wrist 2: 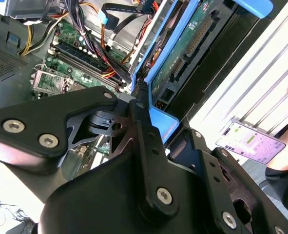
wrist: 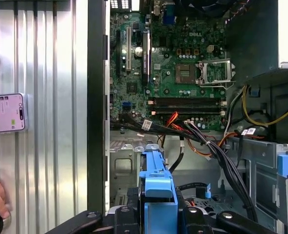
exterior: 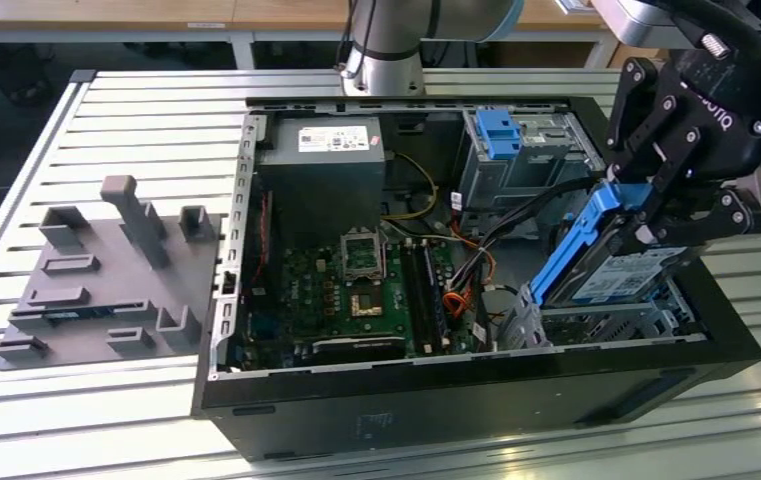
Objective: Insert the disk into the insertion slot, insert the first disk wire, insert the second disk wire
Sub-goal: 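Insert the disk into the insertion slot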
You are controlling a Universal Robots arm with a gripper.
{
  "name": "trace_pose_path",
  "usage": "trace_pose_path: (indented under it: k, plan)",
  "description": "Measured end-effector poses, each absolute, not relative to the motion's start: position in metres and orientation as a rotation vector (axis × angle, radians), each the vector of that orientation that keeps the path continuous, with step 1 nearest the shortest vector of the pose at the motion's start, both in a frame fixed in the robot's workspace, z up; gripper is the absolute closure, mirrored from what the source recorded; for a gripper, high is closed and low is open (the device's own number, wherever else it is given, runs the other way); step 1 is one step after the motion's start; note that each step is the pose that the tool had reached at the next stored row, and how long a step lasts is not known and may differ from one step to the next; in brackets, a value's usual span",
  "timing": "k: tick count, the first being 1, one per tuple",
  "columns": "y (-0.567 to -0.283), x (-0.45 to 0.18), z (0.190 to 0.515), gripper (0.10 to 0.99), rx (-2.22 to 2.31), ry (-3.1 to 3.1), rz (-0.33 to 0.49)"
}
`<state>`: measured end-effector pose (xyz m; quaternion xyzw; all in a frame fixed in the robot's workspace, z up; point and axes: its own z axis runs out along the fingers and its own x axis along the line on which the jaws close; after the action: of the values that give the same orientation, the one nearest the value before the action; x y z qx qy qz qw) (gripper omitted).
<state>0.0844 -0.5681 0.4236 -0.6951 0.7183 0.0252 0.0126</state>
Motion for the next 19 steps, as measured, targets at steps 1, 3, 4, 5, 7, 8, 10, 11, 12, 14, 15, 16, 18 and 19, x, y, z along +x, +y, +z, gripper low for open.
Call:
trace_pose_path:
  k: [1, 3, 4, 5, 7, 8, 10, 11, 12, 14, 15, 16, 18, 19]
  plan:
    - [-0.5681, 0.0844, 0.4234, 0.722, -2.167, 2.239, 0.079]
    - [-0.5681, 0.0844, 0.4230, 0.722, -2.167, 2.239, 0.079]
    - [-0.5681, 0.0844, 0.4228, 0.722, -2.167, 2.239, 0.079]
    - [-0.5681, 0.0844, 0.4226, 0.722, -2.167, 2.239, 0.079]
    - [-0.5681, 0.0844, 0.4220, 0.722, -2.167, 2.239, 0.079]
    - [-0.5681, 0.0844, 0.4218, 0.722, -2.167, 2.239, 0.079]
    - [-0.5681, 0.0844, 0.4214, 0.722, -2.167, 2.239, 0.079]
    - [-0.5681, 0.0844, 0.4212, 0.722, -2.167, 2.239, 0.079]
    - [-0.5681, 0.0844, 0.4211, 0.722, -2.167, 2.239, 0.079]
    - [-0.5681, 0.0844, 0.4209, 0.722, -2.167, 2.239, 0.079]
    - [-0.5681, 0.0844, 0.4207, 0.722, -2.167, 2.239, 0.079]
    - [-0.5681, 0.0844, 0.4205, 0.722, -2.167, 2.239, 0.079]
    - [-0.5681, 0.0844, 0.4201, 0.722, -2.166, 2.239, 0.079]
    - [-0.5681, 0.0844, 0.4200, 0.722, -2.166, 2.239, 0.079]
